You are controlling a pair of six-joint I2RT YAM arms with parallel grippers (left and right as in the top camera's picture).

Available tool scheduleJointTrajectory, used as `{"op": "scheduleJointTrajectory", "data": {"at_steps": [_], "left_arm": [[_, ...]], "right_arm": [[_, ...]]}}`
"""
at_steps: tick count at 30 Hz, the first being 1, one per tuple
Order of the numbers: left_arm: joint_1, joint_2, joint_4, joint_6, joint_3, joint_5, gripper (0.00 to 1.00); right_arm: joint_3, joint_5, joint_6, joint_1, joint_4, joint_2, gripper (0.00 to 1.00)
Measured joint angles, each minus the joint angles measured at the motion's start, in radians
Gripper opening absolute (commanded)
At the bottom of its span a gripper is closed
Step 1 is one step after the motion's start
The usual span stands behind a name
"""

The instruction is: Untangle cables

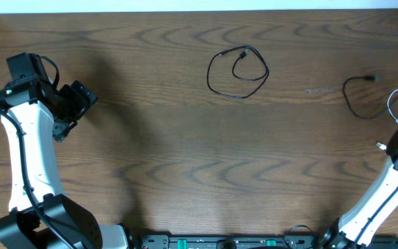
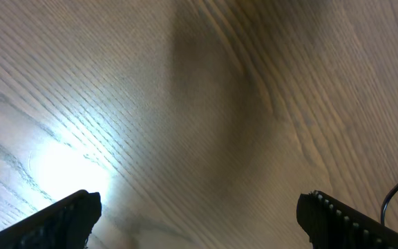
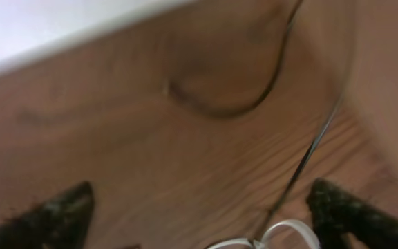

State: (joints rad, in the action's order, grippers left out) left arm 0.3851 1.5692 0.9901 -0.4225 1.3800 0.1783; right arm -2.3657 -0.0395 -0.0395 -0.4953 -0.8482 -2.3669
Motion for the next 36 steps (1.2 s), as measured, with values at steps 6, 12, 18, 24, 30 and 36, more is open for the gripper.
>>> {"op": "scheduleJointTrajectory", "data": {"at_steps": [6,12,18,24,30,36], "left_arm": [[0.0,0.0,0.0,0.0,0.0,0.0,0.96],[0.0,0.0,-0.001,0.0,0.0,0.0,0.96],[-0.018,0.0,-0.002,0.0,0.0,0.0,0.96],[-0.085,0.0,-0.024,0.0,0.0,0.0,0.96],[-0.114,0.0,-0.03,0.0,-0.001,0.0,0.96],[-0.127,0.0,-0.03,0.0,-0.001,0.0,0.96]], "right_arm": [[0.012,0.008,0.054,0.047,-0.027,-0.009,0.99],[0.012,0.163,0.064,0.072,-0.056,0.087,0.99],[0.0,0.332,0.053,0.187,-0.154,0.188,0.99],[-0.004,0.369,0.008,0.419,-0.29,0.162,0.93],[-0.004,0.279,0.027,0.607,-0.442,0.06,0.61],[-0.004,0.175,0.138,0.698,-0.452,-0.069,0.54]]}}
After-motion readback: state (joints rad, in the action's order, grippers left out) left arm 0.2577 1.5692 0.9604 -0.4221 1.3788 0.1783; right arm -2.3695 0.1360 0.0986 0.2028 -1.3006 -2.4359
